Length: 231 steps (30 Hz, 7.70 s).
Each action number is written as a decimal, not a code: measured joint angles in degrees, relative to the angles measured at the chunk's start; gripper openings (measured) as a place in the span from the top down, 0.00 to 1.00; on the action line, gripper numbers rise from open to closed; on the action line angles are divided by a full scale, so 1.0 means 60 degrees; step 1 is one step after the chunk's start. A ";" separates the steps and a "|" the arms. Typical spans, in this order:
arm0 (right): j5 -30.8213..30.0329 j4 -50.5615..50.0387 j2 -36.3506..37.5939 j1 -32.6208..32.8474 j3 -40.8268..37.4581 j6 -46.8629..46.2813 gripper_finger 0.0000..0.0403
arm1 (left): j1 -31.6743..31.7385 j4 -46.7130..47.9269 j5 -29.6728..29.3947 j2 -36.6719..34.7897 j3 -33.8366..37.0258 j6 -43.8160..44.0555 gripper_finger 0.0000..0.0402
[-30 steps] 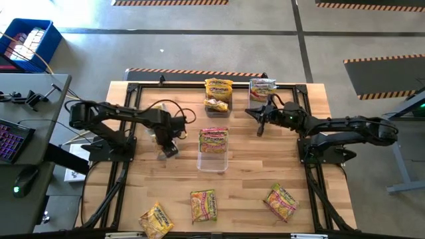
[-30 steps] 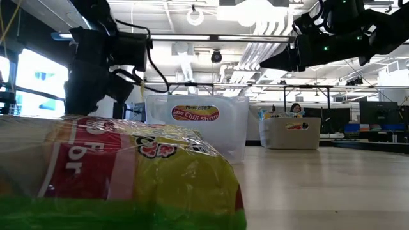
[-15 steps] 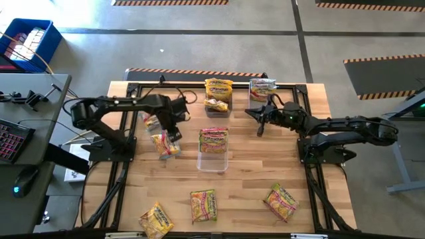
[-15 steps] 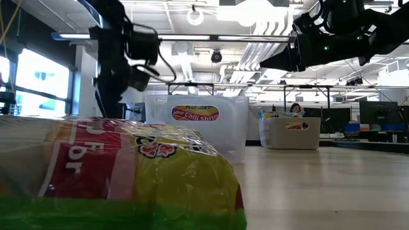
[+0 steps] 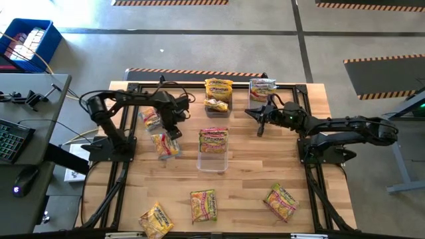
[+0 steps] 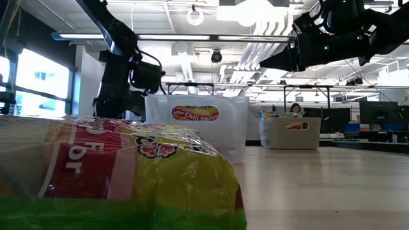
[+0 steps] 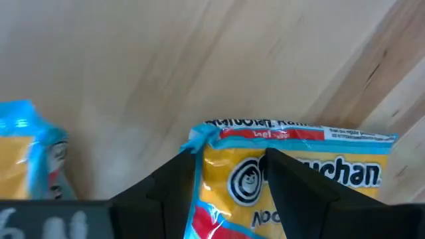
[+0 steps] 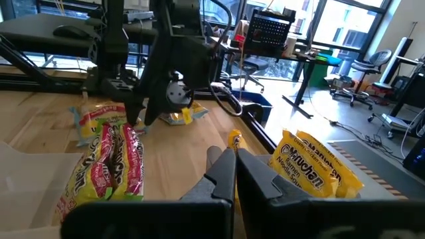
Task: Sort Maruchan noodles
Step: Put the blue noodle pack into the white bin
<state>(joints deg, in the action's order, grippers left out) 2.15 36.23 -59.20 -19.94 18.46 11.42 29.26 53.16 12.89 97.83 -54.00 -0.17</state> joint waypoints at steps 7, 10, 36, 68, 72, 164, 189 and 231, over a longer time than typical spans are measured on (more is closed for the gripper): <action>0.0003 -0.0001 0.0000 0.0000 0.0000 0.0000 1.00 | -0.0004 -0.0024 0.0197 0.0137 -0.0011 -0.0356 0.67; 0.0038 -0.0022 0.0000 0.0000 0.0000 -0.0050 1.00 | 0.0000 -0.0039 0.0288 0.0018 -0.0003 -0.0719 0.79; 0.0194 -0.1116 -0.1683 0.0548 0.1667 -0.2406 0.95 | 0.0237 -0.3321 0.0246 -0.5421 0.1834 0.1135 1.00; 0.1335 -0.8418 -0.9462 0.0834 1.2865 -0.3650 0.36 | -0.0540 -1.1335 -0.0805 -0.7102 0.4557 0.2408 1.00; 0.1300 -0.8360 -0.9629 0.0834 1.2986 -0.3717 0.36 | -0.0605 -1.1409 -0.0825 -0.7102 0.4557 0.2336 1.00; -0.3766 -1.5535 -0.5661 -0.2951 0.9027 0.4674 0.85 | -0.0495 -1.2079 -0.0780 -0.9430 0.5756 0.0483 1.00; -0.3825 -1.6382 -0.6627 -0.2929 0.9595 0.4832 0.89 | -0.0495 -1.2061 -0.0787 -0.9430 0.5756 0.0486 1.00; -0.1070 -1.7454 -0.5777 -0.3024 0.9592 0.1170 0.81 | -0.0495 -1.1857 -0.0785 -0.9430 0.5752 0.0238 1.00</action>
<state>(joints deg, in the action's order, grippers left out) -4.27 -68.50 -93.86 -38.09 76.01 18.44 26.28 -17.98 8.17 41.25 -19.49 1.26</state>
